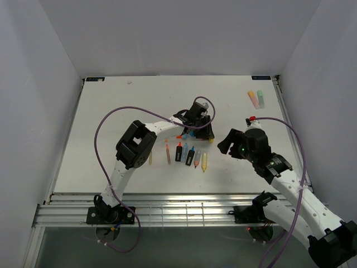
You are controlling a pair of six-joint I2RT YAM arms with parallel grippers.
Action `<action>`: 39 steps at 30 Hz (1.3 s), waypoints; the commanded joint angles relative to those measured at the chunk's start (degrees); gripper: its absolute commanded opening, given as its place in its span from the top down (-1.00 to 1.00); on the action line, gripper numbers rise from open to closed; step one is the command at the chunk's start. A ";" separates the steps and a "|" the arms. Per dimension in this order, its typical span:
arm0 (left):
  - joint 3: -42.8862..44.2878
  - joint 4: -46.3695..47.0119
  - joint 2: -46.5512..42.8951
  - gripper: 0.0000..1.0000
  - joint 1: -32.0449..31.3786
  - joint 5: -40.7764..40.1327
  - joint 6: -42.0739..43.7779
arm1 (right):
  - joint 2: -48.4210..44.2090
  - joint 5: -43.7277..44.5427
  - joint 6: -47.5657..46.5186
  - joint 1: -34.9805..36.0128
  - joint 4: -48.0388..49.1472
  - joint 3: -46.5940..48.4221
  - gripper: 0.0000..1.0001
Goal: Open the pen caps
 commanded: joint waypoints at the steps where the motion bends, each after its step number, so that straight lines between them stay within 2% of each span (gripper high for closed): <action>1: 1.33 -1.69 -1.34 0.07 0.39 -1.67 1.06 | 0.20 0.63 -1.14 -0.41 -0.23 0.11 -0.41; 8: 1.77 -1.52 -3.98 -0.03 0.39 -0.88 2.11 | 0.99 0.98 -1.84 -1.46 -0.14 0.29 -0.41; 16: 5.89 -4.23 -8.37 -0.15 0.92 -0.52 3.43 | 4.24 1.07 -5.96 -5.76 -1.28 7.05 -0.58; 22: 6.78 -6.61 -13.90 -0.18 1.71 -0.96 5.54 | 10.30 2.03 -9.92 -11.91 -1.11 14.50 -0.67; 25: 4.50 -6.18 -19.08 -0.19 2.23 -1.05 5.72 | 16.62 3.26 -16.15 -14.81 -0.85 19.17 -0.75; 29: -2.69 -2.50 -26.11 -0.21 2.76 1.66 5.28 | 27.79 3.79 -27.04 -17.02 0.12 32.06 -0.78; 33: -17.25 5.84 -35.08 -0.23 2.94 3.61 5.02 | 37.19 2.92 -35.49 -20.62 1.97 43.15 -0.75; 39: -32.23 16.74 -46.60 -0.24 3.12 9.92 0.20 | 52.74 -7.69 -44.02 -27.03 8.03 57.38 -0.73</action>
